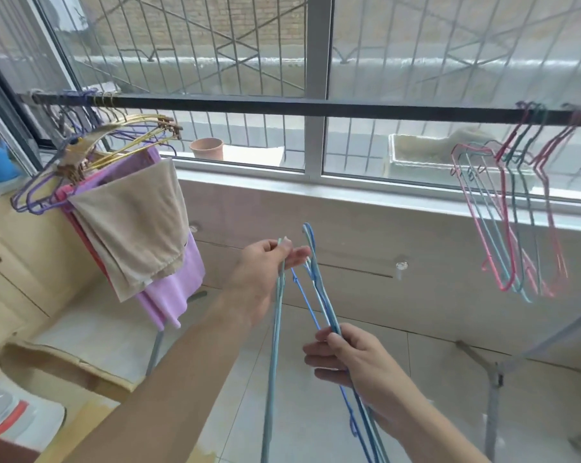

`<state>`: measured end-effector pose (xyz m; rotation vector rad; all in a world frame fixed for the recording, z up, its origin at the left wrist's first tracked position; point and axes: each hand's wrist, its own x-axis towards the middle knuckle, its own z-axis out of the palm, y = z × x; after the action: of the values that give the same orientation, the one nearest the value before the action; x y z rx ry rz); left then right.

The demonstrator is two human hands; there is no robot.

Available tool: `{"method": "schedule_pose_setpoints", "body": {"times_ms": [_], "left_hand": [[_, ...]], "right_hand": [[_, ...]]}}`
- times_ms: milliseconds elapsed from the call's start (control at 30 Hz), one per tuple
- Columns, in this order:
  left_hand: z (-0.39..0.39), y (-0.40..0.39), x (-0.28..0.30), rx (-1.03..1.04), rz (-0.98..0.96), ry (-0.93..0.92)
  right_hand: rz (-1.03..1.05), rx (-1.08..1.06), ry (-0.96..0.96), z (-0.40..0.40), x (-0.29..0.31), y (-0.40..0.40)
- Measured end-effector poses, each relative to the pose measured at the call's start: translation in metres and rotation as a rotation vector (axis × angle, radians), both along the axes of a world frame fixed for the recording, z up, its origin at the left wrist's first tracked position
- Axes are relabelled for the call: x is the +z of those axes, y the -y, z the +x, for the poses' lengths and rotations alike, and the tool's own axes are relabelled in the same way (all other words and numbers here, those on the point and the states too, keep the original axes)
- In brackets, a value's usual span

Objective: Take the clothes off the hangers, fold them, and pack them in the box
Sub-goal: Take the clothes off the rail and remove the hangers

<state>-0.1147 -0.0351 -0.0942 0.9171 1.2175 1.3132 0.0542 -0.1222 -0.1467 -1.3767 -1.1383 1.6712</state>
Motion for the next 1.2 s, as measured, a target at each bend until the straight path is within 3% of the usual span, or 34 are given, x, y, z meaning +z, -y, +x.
{"method": "schedule_pose_setpoints", "body": {"times_ms": [233, 467, 567, 667, 833, 1000, 1200], "left_hand": [[0.03, -0.012, 0.024, -0.058, 0.069, 0.05], [0.051, -0.026, 0.042, -0.094, 0.097, -0.005], [0.055, -0.031, 0.044, -0.146, 0.072, -0.003], [0.057, -0.034, 0.043, -0.18, 0.032, 0.125], [0.066, -0.038, 0.042, -0.119, 0.015, 0.166], [0.075, -0.048, 0.04, -0.034, -0.063, 0.104], [0.079, -0.054, 0.035, -0.031, -0.108, 0.157]], "right_hand": [[0.074, -0.023, 0.025, 0.001, -0.007, -0.013], [0.151, -0.058, -0.131, 0.021, 0.008, -0.027], [0.198, -0.115, -0.043, 0.029, 0.01, -0.032], [0.252, -0.171, 0.021, 0.031, 0.008, -0.033], [0.298, -0.227, 0.077, 0.033, 0.007, -0.039], [0.377, -0.241, 0.356, 0.032, 0.002, -0.037], [0.262, -0.284, 0.2, 0.044, 0.008, -0.046]]}}
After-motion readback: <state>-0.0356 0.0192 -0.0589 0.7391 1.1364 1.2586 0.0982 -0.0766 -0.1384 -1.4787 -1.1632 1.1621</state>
